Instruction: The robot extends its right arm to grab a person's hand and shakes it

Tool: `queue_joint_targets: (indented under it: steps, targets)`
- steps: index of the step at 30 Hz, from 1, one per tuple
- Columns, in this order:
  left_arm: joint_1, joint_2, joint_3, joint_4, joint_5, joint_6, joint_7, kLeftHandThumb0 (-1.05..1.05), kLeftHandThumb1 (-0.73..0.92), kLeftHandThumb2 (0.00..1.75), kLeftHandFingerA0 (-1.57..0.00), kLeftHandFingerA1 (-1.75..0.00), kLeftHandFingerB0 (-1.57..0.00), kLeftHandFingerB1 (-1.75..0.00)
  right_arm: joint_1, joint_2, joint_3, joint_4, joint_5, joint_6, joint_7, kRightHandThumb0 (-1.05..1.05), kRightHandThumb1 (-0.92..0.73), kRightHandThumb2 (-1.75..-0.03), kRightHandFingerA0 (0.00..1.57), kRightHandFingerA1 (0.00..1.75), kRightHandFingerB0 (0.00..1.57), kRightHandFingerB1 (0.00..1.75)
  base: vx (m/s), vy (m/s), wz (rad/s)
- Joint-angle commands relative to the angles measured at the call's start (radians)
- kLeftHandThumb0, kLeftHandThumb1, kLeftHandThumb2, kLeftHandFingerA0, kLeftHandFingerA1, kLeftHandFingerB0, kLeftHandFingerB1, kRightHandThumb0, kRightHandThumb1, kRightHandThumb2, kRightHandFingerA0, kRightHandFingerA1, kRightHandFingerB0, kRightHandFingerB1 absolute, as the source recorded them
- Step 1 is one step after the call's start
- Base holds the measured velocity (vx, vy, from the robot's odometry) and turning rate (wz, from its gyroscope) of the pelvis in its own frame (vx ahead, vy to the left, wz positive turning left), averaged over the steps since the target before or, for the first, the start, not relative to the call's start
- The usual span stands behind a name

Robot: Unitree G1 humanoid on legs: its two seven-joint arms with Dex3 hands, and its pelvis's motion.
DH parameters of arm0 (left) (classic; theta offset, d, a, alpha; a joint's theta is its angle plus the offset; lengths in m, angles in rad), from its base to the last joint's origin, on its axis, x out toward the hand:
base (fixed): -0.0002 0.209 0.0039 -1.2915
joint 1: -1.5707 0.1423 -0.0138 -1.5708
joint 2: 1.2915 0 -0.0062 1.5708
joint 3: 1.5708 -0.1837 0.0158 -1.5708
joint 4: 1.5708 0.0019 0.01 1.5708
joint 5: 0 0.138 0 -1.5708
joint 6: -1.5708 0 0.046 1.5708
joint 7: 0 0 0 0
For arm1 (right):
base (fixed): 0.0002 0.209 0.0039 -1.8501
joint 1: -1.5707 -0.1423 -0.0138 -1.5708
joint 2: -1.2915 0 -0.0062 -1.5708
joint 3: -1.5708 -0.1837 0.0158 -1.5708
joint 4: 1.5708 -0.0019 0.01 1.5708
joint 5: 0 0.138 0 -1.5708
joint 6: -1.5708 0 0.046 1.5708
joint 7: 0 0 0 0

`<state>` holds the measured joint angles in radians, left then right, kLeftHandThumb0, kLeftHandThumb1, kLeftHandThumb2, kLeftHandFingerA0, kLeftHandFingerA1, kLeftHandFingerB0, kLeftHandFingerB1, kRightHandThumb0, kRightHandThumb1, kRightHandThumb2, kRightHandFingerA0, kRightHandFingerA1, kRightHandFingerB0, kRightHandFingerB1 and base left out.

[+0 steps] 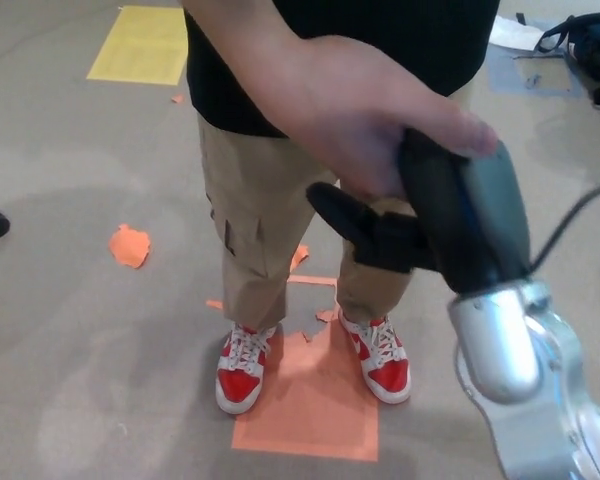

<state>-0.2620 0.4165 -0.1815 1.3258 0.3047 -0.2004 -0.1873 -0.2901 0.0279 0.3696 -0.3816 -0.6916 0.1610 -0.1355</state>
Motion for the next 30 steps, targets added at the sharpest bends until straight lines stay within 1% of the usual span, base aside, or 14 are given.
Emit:
queue_joint_targets:
  steps: [1, 7, 8, 12, 13, 14, 16, 20, 22, 23, 24, 25, 26, 30]
  targets:
    - [0.028, 0.013, -0.001, 0.008, 0.008, 0.002, -0.017, -0.82, 0.92, 0.74, -0.25, -0.36, -0.21, -0.34, 0.016, -0.021, -0.004, -0.052, -0.012, 0.118, 0.144, -0.47, -0.6, -0.58, 0.52, 0.43, 0.46, 0.4, 0.0, 0.0, 0.0]
    - [0.031, 0.011, 0.001, 0.003, 0.006, 0.004, -0.016, -0.8, 0.92, 0.74, -0.28, -0.36, -0.24, -0.35, -0.158, -0.015, -0.064, 0.451, 0.063, 0.089, 0.092, -0.41, -0.45, -0.79, 0.43, 0.55, 0.37, 0.5, 0.0, 0.0, 0.0]
    - [0.036, 0.01, -0.001, 0.005, 0.008, 0.005, -0.015, -0.81, 0.92, 0.74, -0.26, -0.36, -0.22, -0.34, -0.219, -0.016, -0.067, 0.629, 0.069, 0.059, 0.068, -0.32, -0.59, -0.57, 0.53, 0.46, 0.46, 0.41, 0.0, 0.0, 0.0]
    - [0.032, 0.006, -0.008, 0.005, 0.016, 0.003, -0.008, -0.8, 0.92, 0.73, -0.27, -0.36, -0.23, -0.34, -0.334, -0.012, -0.075, 0.919, 0.079, 0.029, 0.048, -0.45, -0.48, -0.74, 0.71, 0.64, 0.41, 0.5, 0.0, 0.0, 0.0]
    - [0.03, 0.006, -0.009, 0.005, 0.017, 0.002, -0.008, -0.8, 0.92, 0.73, -0.27, -0.36, -0.23, -0.34, -0.343, -0.012, -0.075, 0.937, 0.079, 0.024, 0.044, -0.45, -0.48, -0.74, 0.71, 0.64, 0.41, 0.5, 0.0, 0.0, 0.0]
    - [0.026, 0.008, -0.013, 0.005, 0.021, 0.001, -0.007, -0.8, 0.92, 0.74, -0.27, -0.36, -0.23, -0.34, -0.355, -0.006, -0.076, 0.963, 0.081, 0.024, 0.042, -0.37, -0.59, -0.59, 0.95, 0.74, 0.46, 0.42, 0.0, 0.0, 0.0]
    - [0.021, 0.011, -0.014, 0.006, 0.022, 0.0, -0.008, -0.79, 0.92, 0.74, -0.27, -0.36, -0.23, -0.33, -0.365, 0.006, -0.074, 0.981, 0.082, 0.027, 0.036, -0.36, -0.58, -0.57, 0.95, 0.75, 0.45, 0.41, 0.0, 0.0, 0.0]
    - [0.018, 0.012, -0.013, 0.007, 0.019, -0.002, -0.015, -0.83, 0.92, 0.73, -0.27, -0.36, -0.22, -0.34, -0.363, 0.008, -0.058, 0.998, 0.071, 0.002, 0.013, -0.46, -0.49, -0.75, 0.56, 0.59, 0.39, 0.49, 0.0, 0.0, 0.0]
    - [0.015, 0.011, -0.018, 0.008, 0.023, 0.01, -0.013, -0.82, 0.92, 0.75, -0.26, -0.36, -0.22, -0.35, -0.36, 0.003, -0.058, 0.999, 0.075, -0.013, 0.01, -0.48, -0.49, -0.77, 0.6, 0.63, 0.36, 0.49, 0.0, 0.0, 0.0]
    - [0.014, 0.011, -0.019, 0.009, 0.024, 0.012, -0.01, -0.8, 0.92, 0.74, -0.26, -0.36, -0.24, -0.36, -0.356, -0.002, -0.058, 0.988, 0.081, -0.017, 0.024, -0.52, -0.45, -0.81, 0.32, 0.52, 0.21, 0.45, 0.0, 0.0, 0.0]
    - [0.014, 0.01, -0.016, 0.01, 0.021, 0.012, -0.008, -0.8, 0.92, 0.74, -0.26, -0.36, -0.24, -0.36, -0.354, -0.006, -0.06, 0.981, 0.089, -0.021, 0.04, -0.52, -0.45, -0.81, 0.32, 0.52, 0.21, 0.45, 0.0, 0.0, 0.0]
    - [0.017, 0.011, -0.012, 0.009, 0.017, 0.003, -0.003, -0.79, 0.92, 0.73, -0.28, -0.36, -0.25, -0.35, -0.348, -0.022, -0.051, 0.979, 0.086, -0.035, 0.056, -0.34, -0.41, -0.96, 0.0, 0.48, 0.0, 0.46, 0.0, 0.0, 0.0]
    - [0.017, 0.011, -0.012, 0.009, 0.017, -0.001, -0.006, -0.79, 0.92, 0.72, -0.29, -0.36, -0.24, -0.34, -0.342, -0.037, -0.038, 0.975, 0.071, -0.044, 0.053, -0.74, -0.5, -0.84, 0.0, 0.13, 0.06, 0.21, 0.0, 0.0, 0.0]
    - [0.013, 0.011, -0.023, 0.008, 0.03, -0.002, -0.003, -0.84, 0.92, 0.73, -0.3, -0.37, -0.25, -0.35, -0.301, -0.08, -0.015, 0.951, 0.036, -0.07, -0.015, -0.9, -0.55, -0.88, 0.0, 0.01, 0.0, 0.0, 0.0, 0.0, 0.0]
